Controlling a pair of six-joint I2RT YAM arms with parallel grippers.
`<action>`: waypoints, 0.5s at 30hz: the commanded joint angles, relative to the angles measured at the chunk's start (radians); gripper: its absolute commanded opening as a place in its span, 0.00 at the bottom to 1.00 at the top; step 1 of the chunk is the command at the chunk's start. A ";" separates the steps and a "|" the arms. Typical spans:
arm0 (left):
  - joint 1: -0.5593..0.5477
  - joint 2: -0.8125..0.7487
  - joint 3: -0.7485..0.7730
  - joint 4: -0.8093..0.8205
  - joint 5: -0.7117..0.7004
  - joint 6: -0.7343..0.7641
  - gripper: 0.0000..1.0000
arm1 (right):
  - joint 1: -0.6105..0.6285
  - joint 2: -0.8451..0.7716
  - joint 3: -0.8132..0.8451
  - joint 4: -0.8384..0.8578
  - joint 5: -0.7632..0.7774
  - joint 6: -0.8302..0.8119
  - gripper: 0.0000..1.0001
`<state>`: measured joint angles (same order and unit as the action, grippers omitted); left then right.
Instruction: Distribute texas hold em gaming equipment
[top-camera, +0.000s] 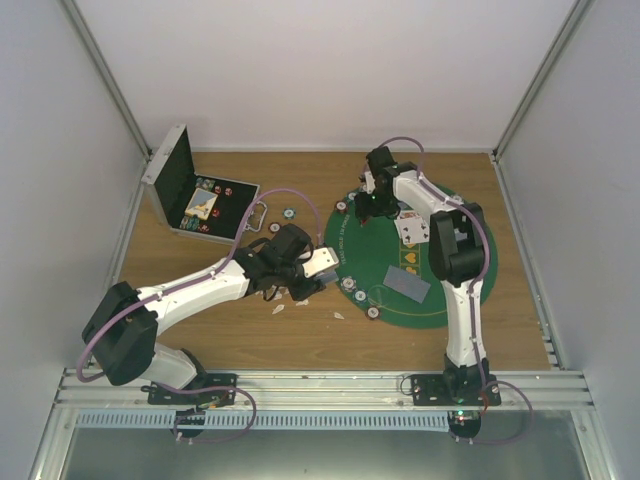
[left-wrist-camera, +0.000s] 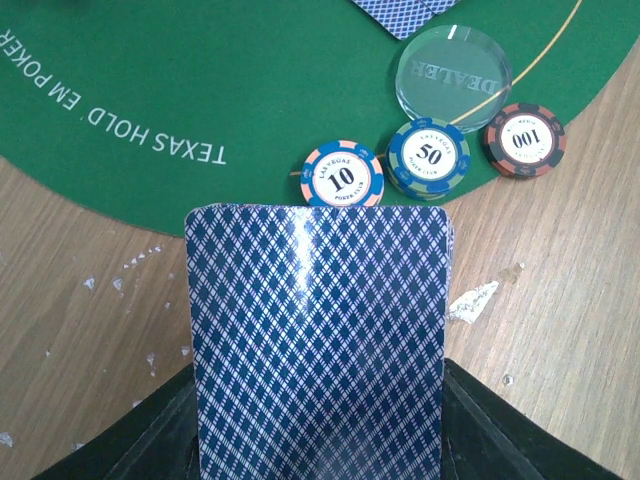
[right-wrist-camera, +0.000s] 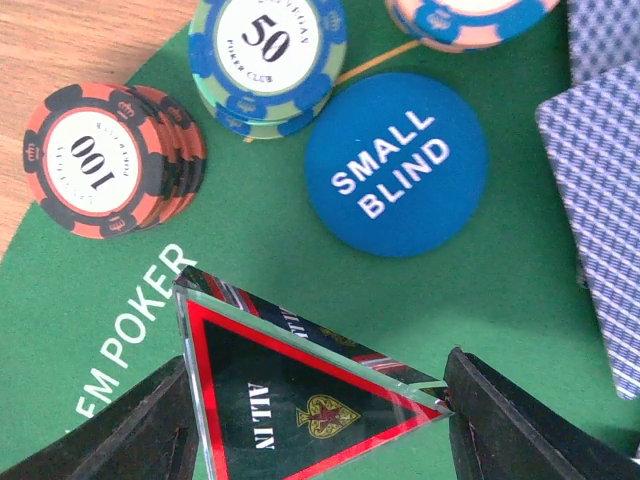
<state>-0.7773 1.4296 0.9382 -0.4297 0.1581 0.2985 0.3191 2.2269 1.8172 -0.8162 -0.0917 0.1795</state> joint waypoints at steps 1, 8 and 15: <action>0.007 0.003 0.002 0.042 0.004 -0.002 0.55 | 0.017 0.048 0.059 -0.021 -0.047 -0.015 0.58; 0.007 0.000 0.001 0.041 0.004 -0.002 0.55 | 0.021 0.107 0.124 -0.048 -0.035 0.006 0.59; 0.007 -0.006 -0.002 0.042 -0.002 0.000 0.55 | 0.021 0.150 0.143 -0.064 -0.007 0.031 0.59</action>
<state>-0.7769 1.4300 0.9382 -0.4297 0.1581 0.2989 0.3382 2.3421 1.9369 -0.8612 -0.1139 0.1886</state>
